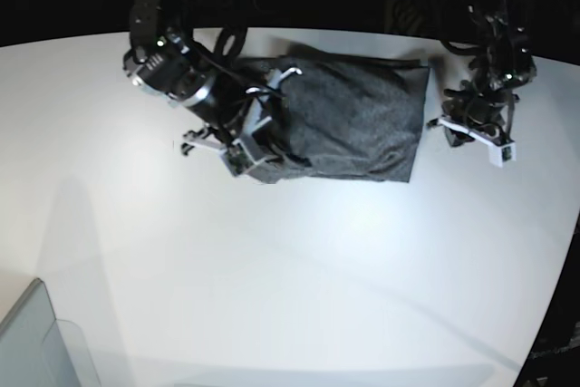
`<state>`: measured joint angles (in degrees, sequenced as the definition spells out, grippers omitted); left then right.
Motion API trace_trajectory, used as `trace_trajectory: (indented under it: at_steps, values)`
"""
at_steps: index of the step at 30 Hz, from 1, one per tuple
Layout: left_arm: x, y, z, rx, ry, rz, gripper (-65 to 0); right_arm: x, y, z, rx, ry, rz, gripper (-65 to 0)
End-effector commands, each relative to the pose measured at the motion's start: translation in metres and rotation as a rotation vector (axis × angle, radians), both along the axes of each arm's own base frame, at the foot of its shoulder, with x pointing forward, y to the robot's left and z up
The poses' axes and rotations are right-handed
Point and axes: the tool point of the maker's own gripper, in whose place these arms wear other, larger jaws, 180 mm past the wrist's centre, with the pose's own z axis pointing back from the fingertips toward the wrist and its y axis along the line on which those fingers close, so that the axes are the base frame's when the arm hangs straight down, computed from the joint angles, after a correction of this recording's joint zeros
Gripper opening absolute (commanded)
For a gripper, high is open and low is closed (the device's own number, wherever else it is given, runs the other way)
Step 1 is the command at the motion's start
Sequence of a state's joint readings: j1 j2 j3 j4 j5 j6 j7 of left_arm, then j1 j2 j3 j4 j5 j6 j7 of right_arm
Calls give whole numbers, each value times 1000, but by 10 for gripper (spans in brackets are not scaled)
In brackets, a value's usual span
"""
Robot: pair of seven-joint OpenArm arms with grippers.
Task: Layout the t-shirt on the table in an organized manner, then fold the t-shirt properly
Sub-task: 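Pull the strip ends with both grippers to straighten the folded bundle, then fold the bundle's end with the right gripper over toward the left gripper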
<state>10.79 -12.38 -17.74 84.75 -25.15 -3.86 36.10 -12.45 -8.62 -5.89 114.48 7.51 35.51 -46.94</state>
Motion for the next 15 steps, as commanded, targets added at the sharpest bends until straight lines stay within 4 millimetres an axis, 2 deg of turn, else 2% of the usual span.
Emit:
trace_trajectory:
  at_steps: [1, 4, 7, 15]
  values:
    - [3, -3, 4, 8, -8, -24, -507, 6, 15, 22, 64, -62, 18, -650]
    - [7, -26, 2, -5, -5, -84, -507, 11, 46, 44, 130, -117, 60, -650]
    - [5, -33, 0, -15, 6, -99, -507, 18, 69, 54, 203, -144, 64, -650]
    - [-24, -43, -19, -45, 66, -97, -507, 28, 119, 23, 243, -105, 178, -650]
